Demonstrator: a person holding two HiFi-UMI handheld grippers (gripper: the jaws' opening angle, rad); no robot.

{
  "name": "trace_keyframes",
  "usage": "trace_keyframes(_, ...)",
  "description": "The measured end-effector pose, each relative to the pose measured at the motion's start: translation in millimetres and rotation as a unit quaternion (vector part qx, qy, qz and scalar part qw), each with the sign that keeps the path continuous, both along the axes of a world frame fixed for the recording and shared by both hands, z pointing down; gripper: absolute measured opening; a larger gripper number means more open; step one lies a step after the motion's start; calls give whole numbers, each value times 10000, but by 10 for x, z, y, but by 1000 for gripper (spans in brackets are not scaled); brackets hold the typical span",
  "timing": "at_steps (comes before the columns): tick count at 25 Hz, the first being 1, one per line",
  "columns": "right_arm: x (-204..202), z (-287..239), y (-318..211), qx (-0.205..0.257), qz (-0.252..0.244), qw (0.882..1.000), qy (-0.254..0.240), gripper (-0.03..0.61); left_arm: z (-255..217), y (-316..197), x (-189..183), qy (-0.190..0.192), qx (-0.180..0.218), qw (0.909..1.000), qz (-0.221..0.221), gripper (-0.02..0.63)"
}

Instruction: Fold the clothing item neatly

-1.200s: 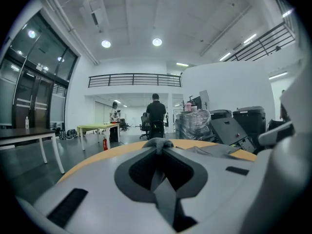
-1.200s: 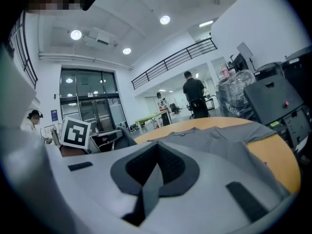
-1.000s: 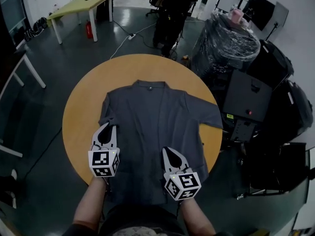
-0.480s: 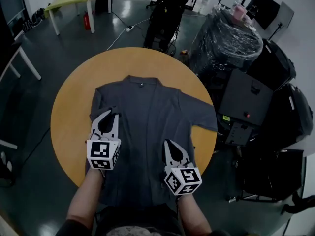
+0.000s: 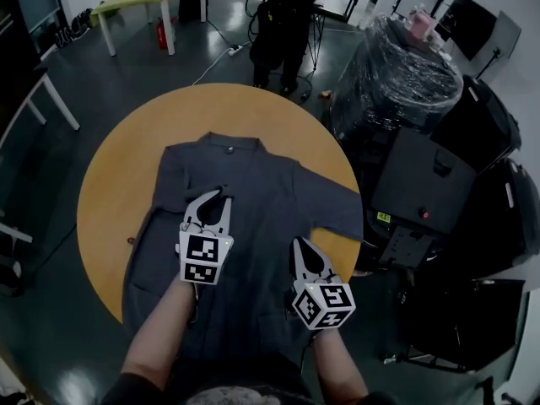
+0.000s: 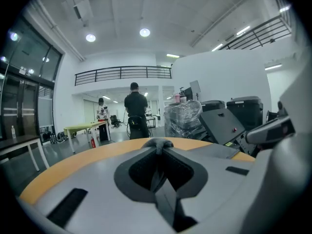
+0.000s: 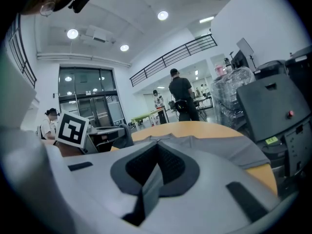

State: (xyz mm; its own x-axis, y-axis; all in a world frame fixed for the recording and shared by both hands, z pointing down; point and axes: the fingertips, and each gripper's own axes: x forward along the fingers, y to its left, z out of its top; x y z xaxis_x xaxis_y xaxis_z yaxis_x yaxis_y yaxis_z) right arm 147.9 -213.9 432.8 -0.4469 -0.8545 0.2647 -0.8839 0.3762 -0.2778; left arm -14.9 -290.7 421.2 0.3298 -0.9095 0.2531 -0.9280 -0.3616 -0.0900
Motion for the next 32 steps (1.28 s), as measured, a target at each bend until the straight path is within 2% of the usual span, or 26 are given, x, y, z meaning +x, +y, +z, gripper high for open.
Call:
trace_keyframes(4, 122, 73, -16, -86, 26, 9999, -86, -11, 268, -30, 259, -246, -262, 9992, 163, 38)
trace_keyframes(6, 153, 115, -7, -134, 19, 9998, -116, -11, 456, -35, 398, -403, -528, 9973, 324, 38)
trace_keyframes(10, 192, 205, 19, -215, -17, 9996, -162, -11, 824, 17, 712, -712, -1086, 9881, 821, 38)
trace_keyframes(13, 232, 258, 13, -263, -21, 9995, -178, -11, 969, 91, 926, -845, -1268, 9815, 1160, 38)
trace_keyframes(21, 284, 359, -42, -359, -49, 9992, -195, -11, 1253, 242, 1151, -948, -1671, 9707, 1442, 40)
trace_keyframes(24, 247, 358, -57, -385, -105, 9990, -201, -11, 1311, 297, 1169, -892, -1878, 9654, 1574, 83)
trace_keyframes(25, 234, 360, -60, -392, -124, 9990, -199, -11, 1319, 329, 1187, -849, -1932, 9634, 1655, 122)
trace_keyframes(27, 219, 381, -64, -403, -153, 9989, -195, -11, 1329, 400, 1222, -813, -1973, 9606, 1782, 143)
trace_keyframes(29, 214, 399, -71, -408, -172, 9988, -203, -11, 1304, 462, 1231, -793, -1914, 9617, 1795, 144)
trace_keyframes(32, 203, 410, -91, -400, -230, 9988, -180, -11, 1194, 540, 1182, -636, -1736, 9692, 1624, 144)
